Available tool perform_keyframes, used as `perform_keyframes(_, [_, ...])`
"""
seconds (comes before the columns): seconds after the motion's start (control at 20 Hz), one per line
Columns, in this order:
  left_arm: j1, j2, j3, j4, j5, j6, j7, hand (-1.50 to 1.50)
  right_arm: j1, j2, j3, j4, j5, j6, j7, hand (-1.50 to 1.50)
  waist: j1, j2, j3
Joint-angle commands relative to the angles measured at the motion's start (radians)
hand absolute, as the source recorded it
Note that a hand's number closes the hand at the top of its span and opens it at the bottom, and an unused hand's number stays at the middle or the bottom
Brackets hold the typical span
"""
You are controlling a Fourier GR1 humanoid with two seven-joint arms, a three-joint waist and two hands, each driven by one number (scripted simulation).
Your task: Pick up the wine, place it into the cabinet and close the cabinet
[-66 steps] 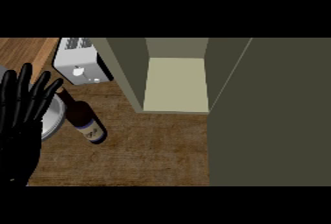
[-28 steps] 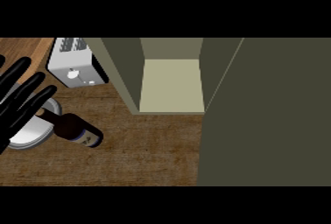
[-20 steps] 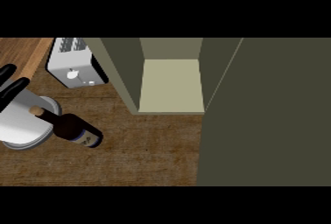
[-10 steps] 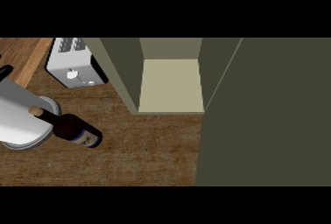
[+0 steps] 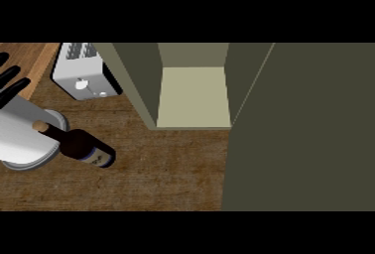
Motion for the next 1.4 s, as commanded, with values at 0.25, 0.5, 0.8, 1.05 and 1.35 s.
perform_keyframes(0.25, [-0.015,-0.041,-0.055,0.22,-0.106,-0.134,-0.11,-1.5,0.019,-0.011,-0.055,-0.116,-0.099,0.025,0.049,-1.5,-0.007,0.002,0.0])
perform_keyframes(0.5, [0.012,-0.064,-0.06,0.253,-0.143,-0.16,-0.156,-1.5,0.024,0.002,-0.049,-0.161,-0.086,0.01,0.092,-1.5,-0.002,0.0,0.0])
perform_keyframes(0.8, [0.082,-0.109,-0.052,0.31,-0.288,-0.219,-0.331,-1.5,0.1,0.009,-0.032,-0.174,-0.083,0.053,0.041,-1.5,-0.006,0.0,0.0])
perform_keyframes(1.05, [0.048,-0.09,-0.039,0.421,-0.288,-0.259,-0.375,-1.5,0.049,0.0,-0.088,-0.126,-0.106,0.055,0.047,-1.5,0.001,0.0,0.0])
perform_keyframes(1.35, [0.047,-0.095,-0.051,0.53,-0.353,-0.316,-0.47,-1.5,-0.004,-0.013,-0.12,-0.168,-0.143,0.032,0.138,-1.5,-0.002,0.0,0.0])
